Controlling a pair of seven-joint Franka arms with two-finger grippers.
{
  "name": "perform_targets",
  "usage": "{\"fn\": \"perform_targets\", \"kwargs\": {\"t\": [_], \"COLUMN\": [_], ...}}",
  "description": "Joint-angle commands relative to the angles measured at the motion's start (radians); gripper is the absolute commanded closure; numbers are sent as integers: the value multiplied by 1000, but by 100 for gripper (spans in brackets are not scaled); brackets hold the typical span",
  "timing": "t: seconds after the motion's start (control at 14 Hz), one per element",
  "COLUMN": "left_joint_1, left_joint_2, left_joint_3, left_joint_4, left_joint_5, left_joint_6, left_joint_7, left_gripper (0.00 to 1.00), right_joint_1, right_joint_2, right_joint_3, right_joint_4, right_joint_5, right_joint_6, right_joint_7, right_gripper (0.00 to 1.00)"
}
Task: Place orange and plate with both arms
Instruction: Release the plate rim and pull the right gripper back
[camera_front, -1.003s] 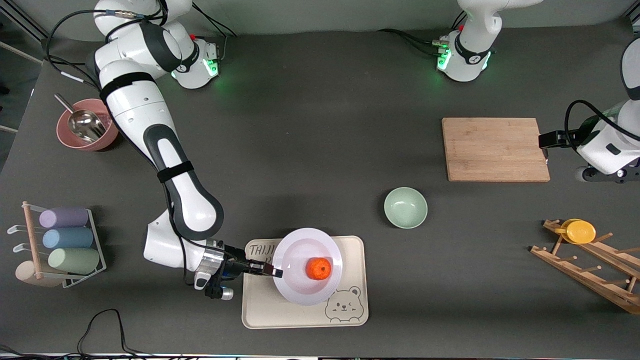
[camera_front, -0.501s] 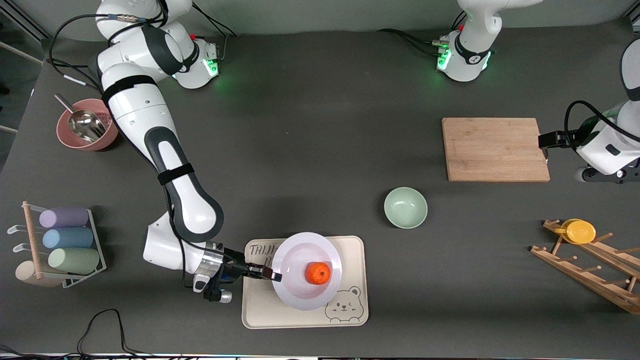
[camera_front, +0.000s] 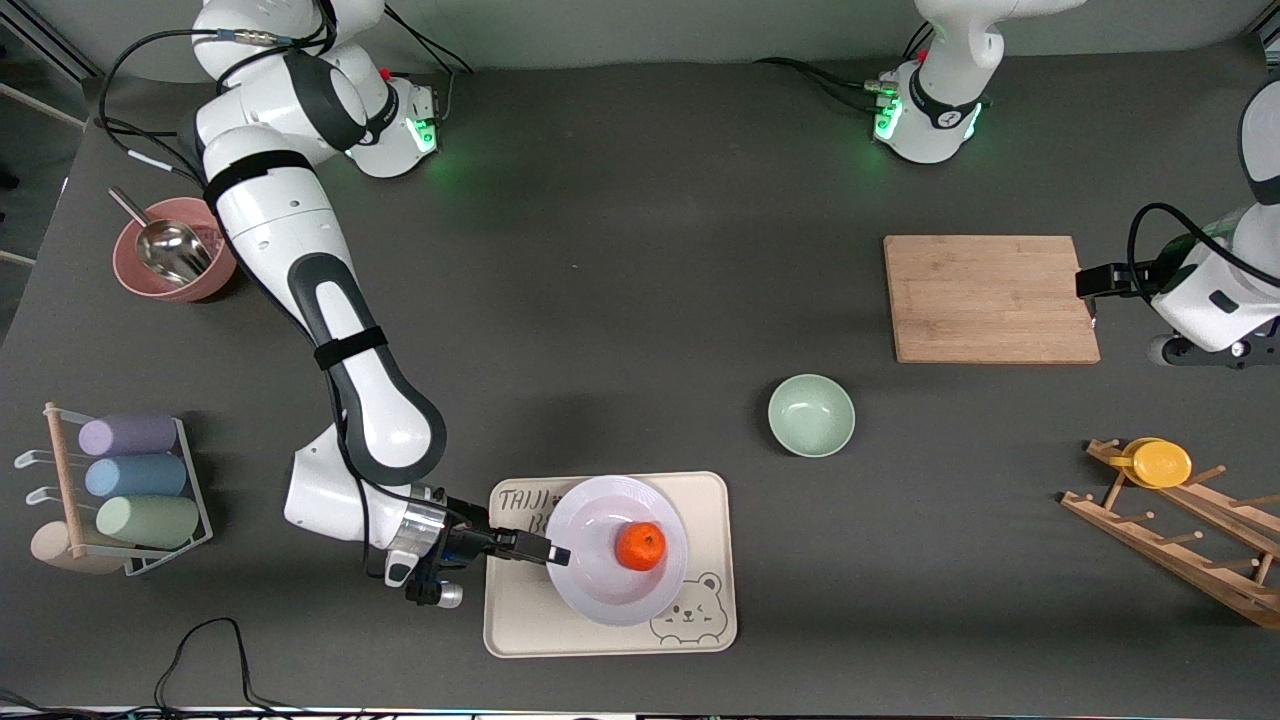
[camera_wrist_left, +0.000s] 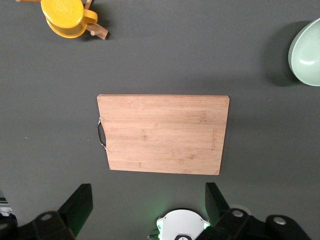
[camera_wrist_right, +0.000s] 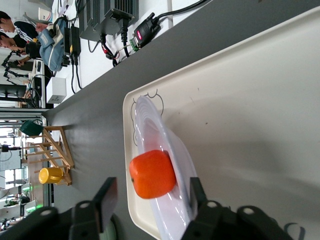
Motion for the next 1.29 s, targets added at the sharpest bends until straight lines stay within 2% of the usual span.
{"fn": "perform_targets", "kwargs": {"t": [0.0,0.14,0.43,0.64,0.79,0.93,1.22], "left_joint_1": [2,5,5,5,2,3,5], "left_joint_2": [8,8,8,8,8,7,-1], "left_joint_3": [-3,-3,-3,-3,-3,-3,-3], "left_joint_4": [20,20,20,20,19,19,19], "left_joint_5": [11,11,11,9,9,8,3], "left_joint_6": [-20,-18,-18,-18,-15,-4,14], "left_joint_7": [6,7,6,6,6,-16,-19], "left_gripper": [0,0,0,0,0,0,0], "right_joint_1": [3,1,-37,-49,-51,-49,-57], "right_joint_2": [12,-3,-44,-121,-240,-390,-662], "right_joint_3": [5,4,1,-25,-47,-86,-125], "right_joint_4": [41,44,52,35,-100,-292,-607], "right_joint_5": [-126,-283,-377,-510,-591,-650,-751], "right_joint_6": [-6,-43,-191,-340,-420,-424,-422], "right_joint_7": [47,107,184,224,273,273,279], "right_gripper": [0,0,0,0,0,0,0]}}
